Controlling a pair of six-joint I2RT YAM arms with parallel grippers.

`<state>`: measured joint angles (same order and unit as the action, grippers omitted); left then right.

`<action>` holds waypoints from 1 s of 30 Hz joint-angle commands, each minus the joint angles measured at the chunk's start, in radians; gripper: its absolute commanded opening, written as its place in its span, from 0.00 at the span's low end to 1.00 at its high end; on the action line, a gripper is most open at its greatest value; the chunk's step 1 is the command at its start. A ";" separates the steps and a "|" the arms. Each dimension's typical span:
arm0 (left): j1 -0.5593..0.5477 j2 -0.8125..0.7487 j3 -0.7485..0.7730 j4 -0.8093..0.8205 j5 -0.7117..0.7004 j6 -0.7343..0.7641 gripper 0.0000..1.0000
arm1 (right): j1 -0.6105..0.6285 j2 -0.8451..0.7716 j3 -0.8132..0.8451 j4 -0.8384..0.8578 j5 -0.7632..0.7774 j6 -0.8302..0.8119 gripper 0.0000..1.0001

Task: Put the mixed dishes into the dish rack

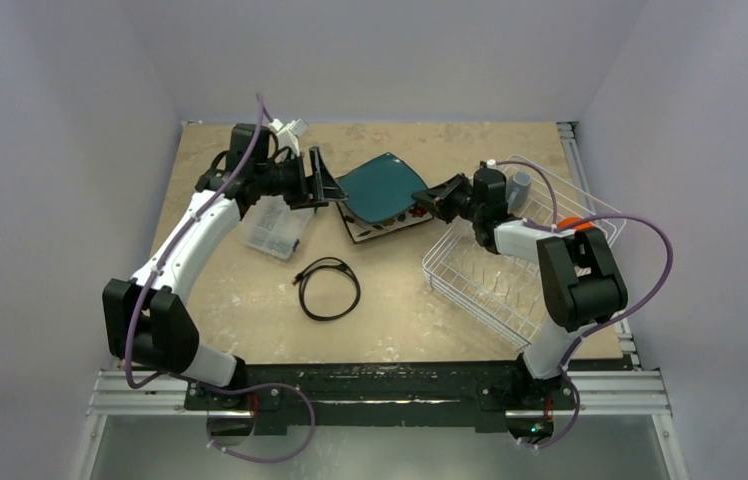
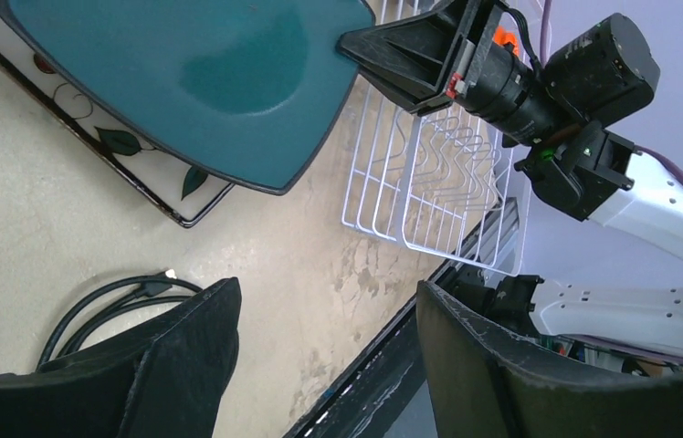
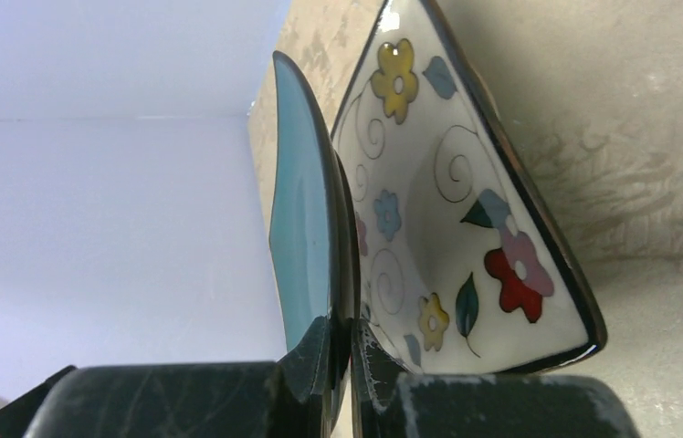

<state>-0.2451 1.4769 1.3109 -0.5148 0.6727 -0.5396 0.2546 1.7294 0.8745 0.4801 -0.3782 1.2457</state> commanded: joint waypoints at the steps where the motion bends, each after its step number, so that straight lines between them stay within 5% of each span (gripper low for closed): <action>1: 0.042 -0.038 0.036 0.012 -0.011 0.010 0.69 | -0.003 -0.080 0.026 0.190 -0.129 0.039 0.00; 12: 0.094 0.006 0.080 -0.057 -0.035 0.058 0.69 | -0.005 -0.212 0.089 -0.133 -0.300 -0.128 0.00; 30: 0.077 0.156 0.084 -0.030 0.133 0.004 0.68 | -0.009 -0.417 -0.034 -0.172 -0.466 -0.112 0.00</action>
<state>-0.1577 1.6135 1.3670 -0.5915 0.7151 -0.5129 0.2512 1.3880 0.8257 0.2153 -0.7475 1.1187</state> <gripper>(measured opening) 0.684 0.036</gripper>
